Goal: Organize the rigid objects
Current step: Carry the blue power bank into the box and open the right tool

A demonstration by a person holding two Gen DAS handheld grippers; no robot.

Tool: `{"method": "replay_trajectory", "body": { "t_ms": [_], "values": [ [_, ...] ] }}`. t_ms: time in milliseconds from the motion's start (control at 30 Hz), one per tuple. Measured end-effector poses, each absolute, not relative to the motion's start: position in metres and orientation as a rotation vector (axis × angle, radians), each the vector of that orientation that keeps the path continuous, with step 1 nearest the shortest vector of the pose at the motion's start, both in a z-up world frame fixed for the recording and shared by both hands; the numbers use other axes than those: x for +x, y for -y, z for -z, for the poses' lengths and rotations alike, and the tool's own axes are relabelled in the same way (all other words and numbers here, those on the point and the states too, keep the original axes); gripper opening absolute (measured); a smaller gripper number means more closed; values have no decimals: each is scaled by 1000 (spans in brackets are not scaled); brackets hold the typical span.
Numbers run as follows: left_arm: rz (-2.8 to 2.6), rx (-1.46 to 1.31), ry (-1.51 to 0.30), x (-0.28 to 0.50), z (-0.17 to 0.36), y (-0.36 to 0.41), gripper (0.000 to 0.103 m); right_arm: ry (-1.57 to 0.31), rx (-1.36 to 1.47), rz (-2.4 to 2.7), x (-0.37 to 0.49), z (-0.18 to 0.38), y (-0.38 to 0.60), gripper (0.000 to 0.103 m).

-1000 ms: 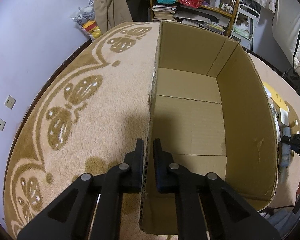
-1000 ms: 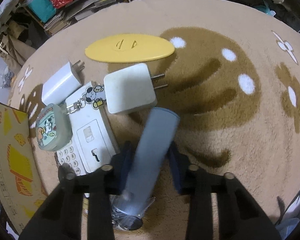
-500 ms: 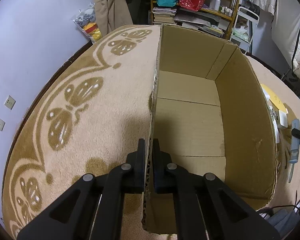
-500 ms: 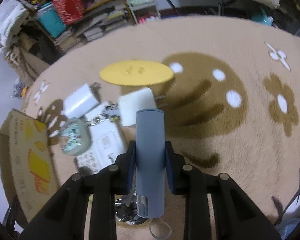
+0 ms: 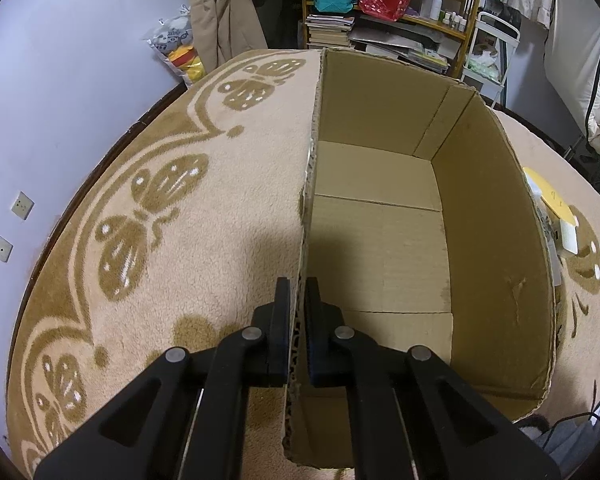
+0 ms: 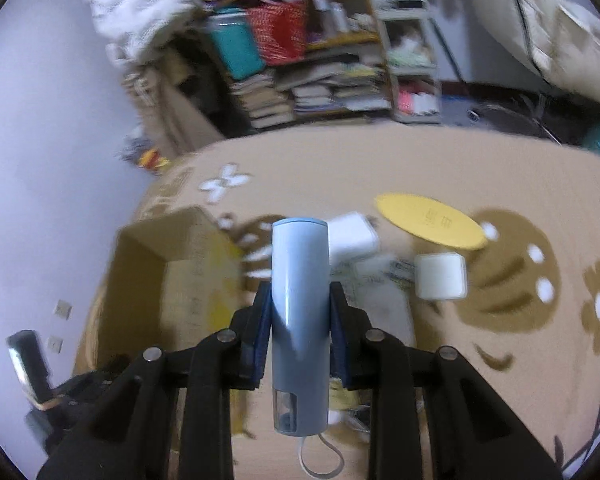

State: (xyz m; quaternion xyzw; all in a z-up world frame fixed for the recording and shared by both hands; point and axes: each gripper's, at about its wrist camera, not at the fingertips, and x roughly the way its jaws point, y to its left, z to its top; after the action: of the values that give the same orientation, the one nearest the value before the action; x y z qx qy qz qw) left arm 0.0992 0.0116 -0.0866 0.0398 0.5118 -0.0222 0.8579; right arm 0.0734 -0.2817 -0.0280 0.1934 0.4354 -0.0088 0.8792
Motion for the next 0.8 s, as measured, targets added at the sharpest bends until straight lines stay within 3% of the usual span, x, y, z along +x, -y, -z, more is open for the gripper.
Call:
{"method": "replay_trajectory", "body": {
  "t_ms": [333,800],
  "values": [
    [44,81,-1077,99,87,-12,7,-901,306,-164,110,10,203,29],
    [44,71,-1074,98,88,-14,7,-1013,209,-246,139,63,148,29]
  ]
}}
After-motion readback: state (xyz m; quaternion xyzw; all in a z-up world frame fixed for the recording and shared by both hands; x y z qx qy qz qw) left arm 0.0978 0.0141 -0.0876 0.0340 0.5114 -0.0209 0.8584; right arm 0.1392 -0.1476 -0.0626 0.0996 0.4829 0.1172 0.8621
